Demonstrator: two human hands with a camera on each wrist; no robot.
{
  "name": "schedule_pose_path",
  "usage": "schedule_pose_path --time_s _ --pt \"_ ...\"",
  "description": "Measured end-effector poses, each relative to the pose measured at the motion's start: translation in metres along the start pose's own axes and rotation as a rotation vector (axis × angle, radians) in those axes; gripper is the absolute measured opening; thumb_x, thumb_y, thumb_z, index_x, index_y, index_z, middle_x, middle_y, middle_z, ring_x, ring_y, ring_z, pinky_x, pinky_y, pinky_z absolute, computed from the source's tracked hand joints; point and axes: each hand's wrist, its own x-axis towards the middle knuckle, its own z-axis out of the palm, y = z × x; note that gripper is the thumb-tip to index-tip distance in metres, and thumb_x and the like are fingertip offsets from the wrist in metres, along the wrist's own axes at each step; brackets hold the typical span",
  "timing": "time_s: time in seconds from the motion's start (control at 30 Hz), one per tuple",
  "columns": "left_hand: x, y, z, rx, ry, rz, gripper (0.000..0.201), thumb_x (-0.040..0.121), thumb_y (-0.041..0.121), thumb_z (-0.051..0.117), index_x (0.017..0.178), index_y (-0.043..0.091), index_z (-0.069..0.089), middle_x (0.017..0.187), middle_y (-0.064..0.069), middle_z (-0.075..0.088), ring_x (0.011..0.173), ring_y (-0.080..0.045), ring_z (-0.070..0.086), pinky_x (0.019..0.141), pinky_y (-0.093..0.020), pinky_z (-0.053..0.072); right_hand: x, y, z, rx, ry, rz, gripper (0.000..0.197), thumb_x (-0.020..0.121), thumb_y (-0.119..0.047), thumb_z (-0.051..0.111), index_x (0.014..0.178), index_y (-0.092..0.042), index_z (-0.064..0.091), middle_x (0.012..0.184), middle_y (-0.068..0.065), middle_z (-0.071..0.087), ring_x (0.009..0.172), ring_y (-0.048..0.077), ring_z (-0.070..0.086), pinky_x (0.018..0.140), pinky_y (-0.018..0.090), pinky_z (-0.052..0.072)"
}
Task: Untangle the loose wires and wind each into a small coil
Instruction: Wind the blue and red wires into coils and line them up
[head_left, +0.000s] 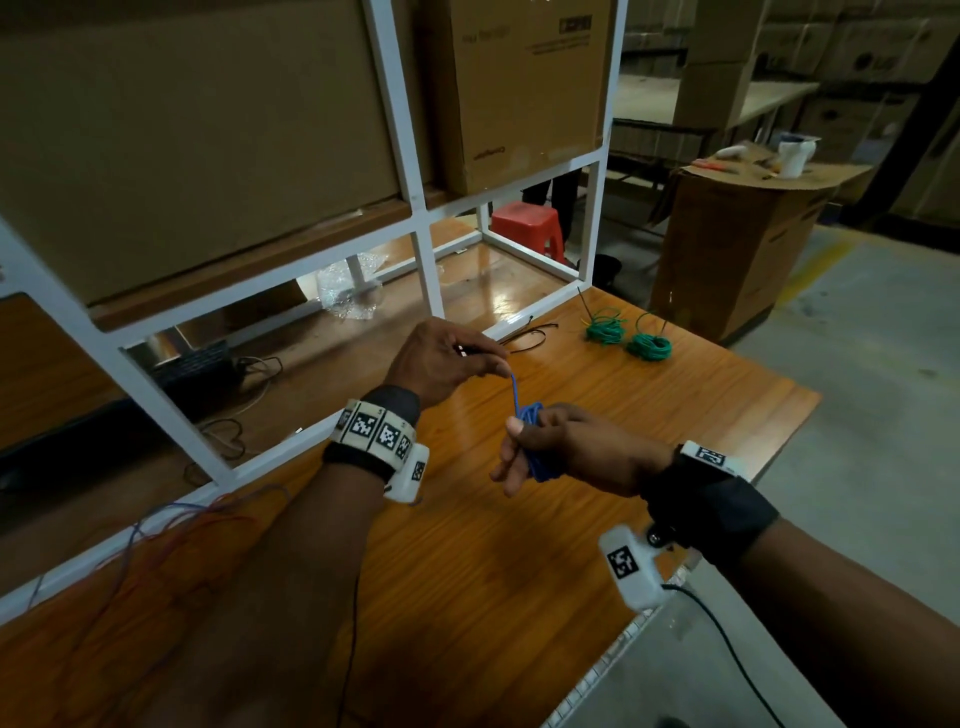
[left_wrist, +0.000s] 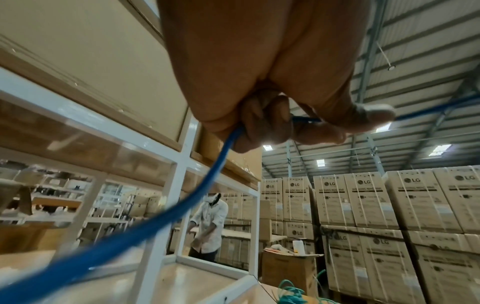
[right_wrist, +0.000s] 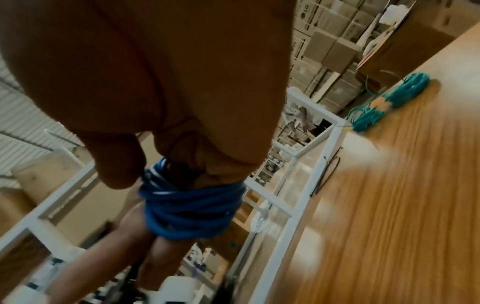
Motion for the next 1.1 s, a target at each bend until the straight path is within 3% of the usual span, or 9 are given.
schedule_pose_path --time_s 0.27,0.37,0.53,0.63,0.7,0.77,0.83,0.97,1.1 --pt "-0.011 -0.02 0.034 -0.372 0.082 -0.031 0.024 0.089 0.017 0.072 0.101 -0.004 0.075 0.085 -0.015 0.075 0.077 -0.021 0.066 0.068 -0.031 0.055 0.003 -0.033 -0.009 0.756 -0.384 -0.248 0.032 0.106 -0.03 0.048 0.108 -0.001 0.062 0.101 0.018 0.074 0.11 0.025 0.066 0.099 0.032 0.054" --pt "-0.02 -0.018 0.049 -0.401 0.131 -0.129 0.014 0.096 0.005 0.062 0.096 -0.003 0.073 0.061 0.01 0.066 0.054 -0.001 0.052 0.05 -0.014 0.04 0.005 -0.051 -0.02 0.987 -0.245 -0.42 0.035 0.106 -0.032 0.046 0.107 -0.001 0.061 0.1 0.014 0.073 0.12 0.026 0.063 0.106 0.034 0.053" --pt "-0.032 -0.021 0.068 -0.211 0.005 -0.159 0.023 0.095 0.026 0.068 0.111 0.012 0.076 0.069 0.018 0.068 0.066 -0.003 0.057 0.062 -0.019 0.048 0.014 -0.066 -0.03 1.143 0.308 -0.593 0.035 0.104 -0.026 0.048 0.125 0.001 0.055 0.125 0.021 0.071 0.126 0.031 0.065 0.112 0.035 0.048" --pt "-0.044 -0.029 0.069 -0.135 0.014 -0.178 0.022 0.095 0.033 0.067 0.108 0.018 0.077 0.072 0.014 0.069 0.065 -0.003 0.06 0.061 -0.022 0.049 0.023 -0.063 -0.051 0.803 0.673 -0.569 0.039 0.109 -0.031 0.044 0.132 -0.001 0.052 0.127 0.022 0.07 0.119 0.028 0.068 0.105 0.036 0.051" --pt "-0.051 -0.031 0.067 -0.066 0.028 -0.162 0.019 0.095 0.035 0.068 0.098 0.018 0.077 0.072 0.01 0.068 0.067 -0.004 0.061 0.064 -0.028 0.052 0.028 -0.051 -0.061 0.2 0.962 -0.438 0.045 0.108 -0.043 0.047 0.122 -0.005 0.064 0.104 0.019 0.074 0.087 0.038 0.066 0.077 0.046 0.053" --pt "-0.056 -0.032 0.059 -0.036 0.06 -0.179 0.015 0.094 0.034 0.069 0.096 0.022 0.077 0.079 0.009 0.071 0.073 -0.003 0.064 0.07 -0.032 0.055 0.027 -0.038 -0.067 -0.327 1.029 -0.31 0.041 0.106 -0.049 0.048 0.105 -0.016 0.073 0.082 0.005 0.071 0.064 0.029 0.059 0.058 0.046 0.049" --pt "-0.056 -0.035 0.043 -0.01 0.159 -0.163 0.015 0.091 0.033 0.072 0.098 0.021 0.078 0.088 0.007 0.075 0.082 -0.003 0.068 0.078 -0.032 0.059 0.019 -0.032 -0.066 -0.583 0.919 -0.184 0.037 0.105 -0.045 0.05 0.096 -0.017 0.072 0.082 0.003 0.07 0.063 0.011 0.06 0.058 0.039 0.05" --pt "-0.046 -0.032 0.012 0.056 0.302 -0.062 0.015 0.084 0.031 0.079 0.095 0.02 0.081 0.09 0.007 0.077 0.085 -0.005 0.071 0.079 -0.033 0.06 0.005 -0.031 -0.045 -0.928 0.489 0.071 0.036 0.106 -0.037 0.052 0.095 -0.012 0.077 0.08 -0.002 0.068 0.069 0.01 0.06 0.06 0.025 0.045" --pt "-0.032 -0.013 0.0 0.109 0.249 0.067 0.017 0.084 0.035 0.078 0.093 0.021 0.081 0.091 0.012 0.077 0.087 -0.003 0.071 0.078 -0.028 0.059 0.001 -0.023 -0.032 -0.561 0.164 0.146 0.043 0.109 -0.037 0.047 0.103 -0.004 0.074 0.098 0.007 0.078 0.086 0.027 0.064 0.082 0.038 0.052"
